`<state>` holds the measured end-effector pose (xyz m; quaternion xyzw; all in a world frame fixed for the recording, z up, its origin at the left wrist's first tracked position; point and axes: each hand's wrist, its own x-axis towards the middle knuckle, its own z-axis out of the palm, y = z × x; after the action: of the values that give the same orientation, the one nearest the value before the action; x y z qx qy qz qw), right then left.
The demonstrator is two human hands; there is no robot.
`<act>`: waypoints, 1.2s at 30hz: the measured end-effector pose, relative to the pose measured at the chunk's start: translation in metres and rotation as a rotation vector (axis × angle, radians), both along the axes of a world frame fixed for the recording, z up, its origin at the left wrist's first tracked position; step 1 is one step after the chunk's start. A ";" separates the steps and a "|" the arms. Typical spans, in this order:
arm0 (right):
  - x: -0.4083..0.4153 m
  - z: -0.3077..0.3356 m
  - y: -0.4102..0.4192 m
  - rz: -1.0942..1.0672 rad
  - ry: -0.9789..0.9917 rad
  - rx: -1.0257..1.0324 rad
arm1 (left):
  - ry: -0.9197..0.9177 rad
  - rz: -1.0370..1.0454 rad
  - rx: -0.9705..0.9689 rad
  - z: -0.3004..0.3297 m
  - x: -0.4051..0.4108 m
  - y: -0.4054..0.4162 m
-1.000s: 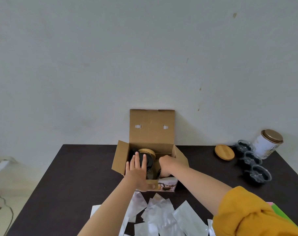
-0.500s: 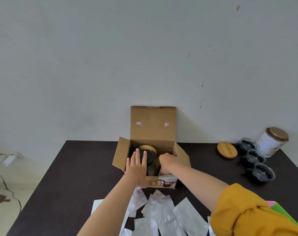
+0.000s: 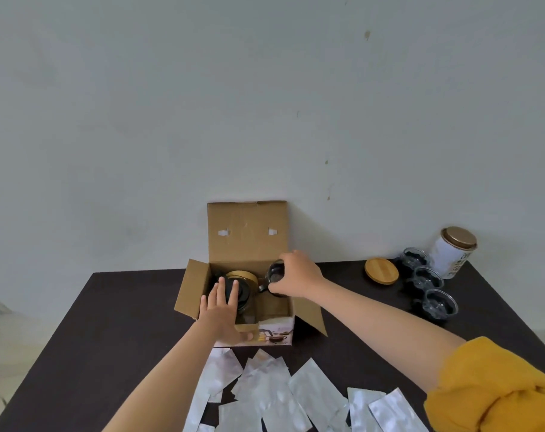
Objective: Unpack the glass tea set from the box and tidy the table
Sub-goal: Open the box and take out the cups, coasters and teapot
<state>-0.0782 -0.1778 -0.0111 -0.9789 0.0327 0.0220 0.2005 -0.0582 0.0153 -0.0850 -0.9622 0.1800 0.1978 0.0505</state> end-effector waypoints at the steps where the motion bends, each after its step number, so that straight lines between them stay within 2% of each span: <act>1: -0.005 0.002 -0.008 -0.014 -0.020 0.002 | 0.005 0.007 0.002 0.001 0.000 0.000; 9: -0.060 -0.005 -0.107 -0.183 0.060 -0.026 | 0.018 0.124 0.063 0.021 -0.011 -0.023; 15: -0.095 -0.010 -0.199 -0.339 0.126 -0.149 | -0.100 0.380 -0.007 0.019 -0.025 -0.067; 22: -0.120 -0.021 -0.297 -0.504 0.152 -0.188 | -0.227 0.417 -0.097 0.006 -0.040 -0.119; 28: -0.118 -0.032 -0.356 -0.551 0.173 -0.207 | -0.269 0.555 -0.070 -0.013 -0.042 -0.138; 36: -0.089 -0.052 -0.401 -0.583 0.219 -0.187 | -0.351 0.563 -0.019 -0.024 -0.037 -0.142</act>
<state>-0.1675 -0.5788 -0.0627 -0.9343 0.3350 0.0657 0.1027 -0.0955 -0.1264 -0.1090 -0.9941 -0.1024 0.0336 0.0152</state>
